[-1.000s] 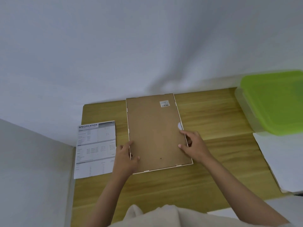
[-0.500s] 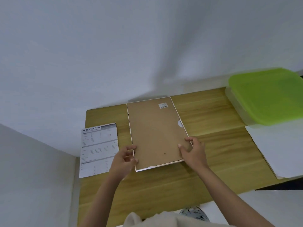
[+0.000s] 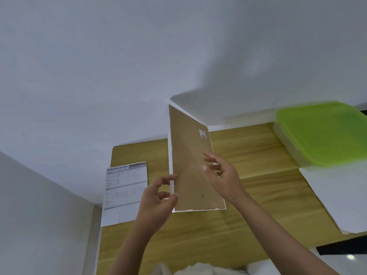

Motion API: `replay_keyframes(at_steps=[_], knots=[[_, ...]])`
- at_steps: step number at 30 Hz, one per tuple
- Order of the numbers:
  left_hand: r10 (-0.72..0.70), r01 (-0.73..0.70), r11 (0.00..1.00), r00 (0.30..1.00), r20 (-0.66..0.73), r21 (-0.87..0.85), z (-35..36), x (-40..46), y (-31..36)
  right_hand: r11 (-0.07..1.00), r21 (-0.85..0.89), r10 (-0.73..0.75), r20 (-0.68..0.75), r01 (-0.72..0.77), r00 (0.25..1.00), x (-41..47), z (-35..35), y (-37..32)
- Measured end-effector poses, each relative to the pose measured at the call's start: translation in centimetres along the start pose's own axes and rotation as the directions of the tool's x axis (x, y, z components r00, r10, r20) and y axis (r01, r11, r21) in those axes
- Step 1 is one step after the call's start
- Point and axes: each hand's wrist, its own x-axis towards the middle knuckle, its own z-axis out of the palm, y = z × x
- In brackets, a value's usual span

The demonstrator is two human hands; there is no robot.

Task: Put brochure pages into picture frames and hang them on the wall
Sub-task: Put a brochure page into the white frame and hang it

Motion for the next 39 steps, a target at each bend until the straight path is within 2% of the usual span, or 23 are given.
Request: replay_keyframes(at_steps=[2, 5, 7, 12, 14, 18, 20, 22, 23, 25, 28, 33, 39], knots=[[0.078, -0.078, 0.996, 0.997, -0.023, 0.037, 0.2, -0.3, 1.2, 0.997, 0.067, -0.037, 0.079, 0.032, 0.996, 0.5, 0.2, -3.0], [0.172, -0.166, 0.982, 0.983, -0.060, 0.091, 0.2, -0.5, 2.5, 0.996, 0.052, -0.084, 0.116, 0.078, 0.990, 1.3, 0.0, -6.0], [0.222, -0.213, 0.969, 0.972, -0.072, 0.122, 0.1, -0.8, 3.2, 0.994, 0.070, -0.086, 0.084, 0.080, 0.993, 1.7, -0.2, -6.9], [0.396, -0.381, 0.879, 0.918, 0.006, 0.287, 1.0, -1.9, 4.0, 0.999, 0.031, -0.039, 0.002, 0.039, 0.999, 1.5, -0.1, -6.8], [0.417, -0.405, 0.869, 0.909, 0.022, 0.283, 1.4, -2.1, 3.7, 0.996, 0.084, -0.009, -0.052, 0.013, 0.999, 1.4, 0.1, -6.3], [0.303, -0.309, 0.943, 0.951, 0.067, 0.123, 1.8, -1.2, 1.5, 0.982, 0.183, 0.077, -0.148, -0.049, 0.986, 1.4, 0.4, -5.0], [0.236, -0.220, 0.944, 0.971, -0.039, 0.246, 1.2, 0.2, -1.1, 0.976, 0.209, 0.103, -0.206, -0.059, 0.973, 1.2, 0.2, -4.1], [0.143, -0.063, 0.918, 0.974, -0.177, 0.392, -0.2, 1.5, -3.5, 0.966, 0.254, 0.111, -0.255, -0.045, 0.961, 1.0, -0.3, -3.2], [0.067, 0.023, 0.920, 0.974, -0.215, 0.391, -0.9, 1.9, -4.3, 0.964, 0.266, 0.103, -0.265, -0.030, 0.959, 0.9, -0.5, -2.9], [-0.069, 0.118, 0.960, 0.979, -0.194, 0.253, -1.9, 2.2, -5.3, 0.959, 0.285, 0.089, -0.267, -0.009, 0.959, 0.7, -0.9, -2.2], [-0.081, 0.090, 0.994, 0.988, -0.134, 0.065, -2.4, 2.0, -5.3, 0.944, 0.331, 0.087, -0.293, 0.015, 0.952, 0.7, -1.4, -1.3], [0.005, -0.008, 1.000, 0.986, -0.168, -0.017, -1.8, 2.4, -3.8, 0.948, 0.312, 0.048, -0.344, 0.066, 0.938, 1.1, -2.7, -0.7], [0.140, -0.158, 0.985, 0.967, -0.211, -0.069, 0.2, 4.3, 0.6, 0.955, 0.163, -0.159, -0.428, 0.248, 0.890, 3.8, -6.2, -1.8]])
